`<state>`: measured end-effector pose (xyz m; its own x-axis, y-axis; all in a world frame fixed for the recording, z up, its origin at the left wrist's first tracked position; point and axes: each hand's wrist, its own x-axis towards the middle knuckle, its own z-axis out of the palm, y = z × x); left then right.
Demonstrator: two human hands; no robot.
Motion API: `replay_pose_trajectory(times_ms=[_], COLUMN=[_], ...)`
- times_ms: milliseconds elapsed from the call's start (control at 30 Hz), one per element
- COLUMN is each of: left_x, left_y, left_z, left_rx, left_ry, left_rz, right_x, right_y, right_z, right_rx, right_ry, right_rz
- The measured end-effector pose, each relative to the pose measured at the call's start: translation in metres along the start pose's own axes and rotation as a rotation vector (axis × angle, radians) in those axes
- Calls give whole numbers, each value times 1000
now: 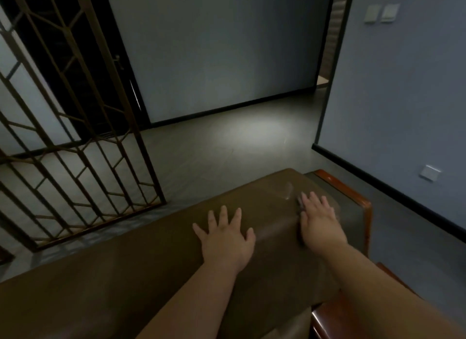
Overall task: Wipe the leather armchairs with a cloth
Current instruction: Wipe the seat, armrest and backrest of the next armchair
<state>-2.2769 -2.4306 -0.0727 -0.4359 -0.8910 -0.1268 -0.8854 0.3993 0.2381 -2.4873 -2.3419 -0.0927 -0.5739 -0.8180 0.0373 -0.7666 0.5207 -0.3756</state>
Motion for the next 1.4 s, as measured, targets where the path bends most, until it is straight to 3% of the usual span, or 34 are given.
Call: replay_pose_trajectory(times_ms=[67,167,233,300,433,500,600,700,833,900,967,1033,1100,1167,1300,1400], left_x=[5,15,28,36,45,54,51,55,52,49,46,31,29,32,31,32], left_y=[3,5,8,8,6,7,9,11,15,13,11,6,6,9,12,7], left_z=[13,15,11,12,13,13,21,20,12,18,24,31,33,33,28,33], left_rx=[42,-69,-138,-163,-214,-280,-217,-217,-215,-178,-104,49,50,66,41,38], left_ry=[65,135,120,117,145,106,-12,65,141,140,74,39,84,143,190,220], left_rz=[-17,-8,2,-1,15,-6,6,-10,2,22,-3,-14,-12,8,5,-13], right_x=[-11,-45,-26,15,81,76,25,25,106,121,104,69,59,91,166,146], right_y=[-14,-29,-5,29,39,8,-46,-44,11,5,-30,-61,-64,-47,-16,-50], right_z=[6,21,13,6,-13,-7,12,4,-10,-12,-3,5,5,-5,-15,-2], right_rx=[3,-34,-94,-145,32,-39,-66,-88,-105,-124,-133,-134,-135,-172,-185,-164], right_ry=[-19,-98,-131,-56,53,31,-125,-205,-119,-102,-139,-198,-267,-275,-217,-201], right_rz=[-43,-431,-549,-448,31,-28,-413,-595,-191,-80,-196,-493,-665,-599,-216,-267])
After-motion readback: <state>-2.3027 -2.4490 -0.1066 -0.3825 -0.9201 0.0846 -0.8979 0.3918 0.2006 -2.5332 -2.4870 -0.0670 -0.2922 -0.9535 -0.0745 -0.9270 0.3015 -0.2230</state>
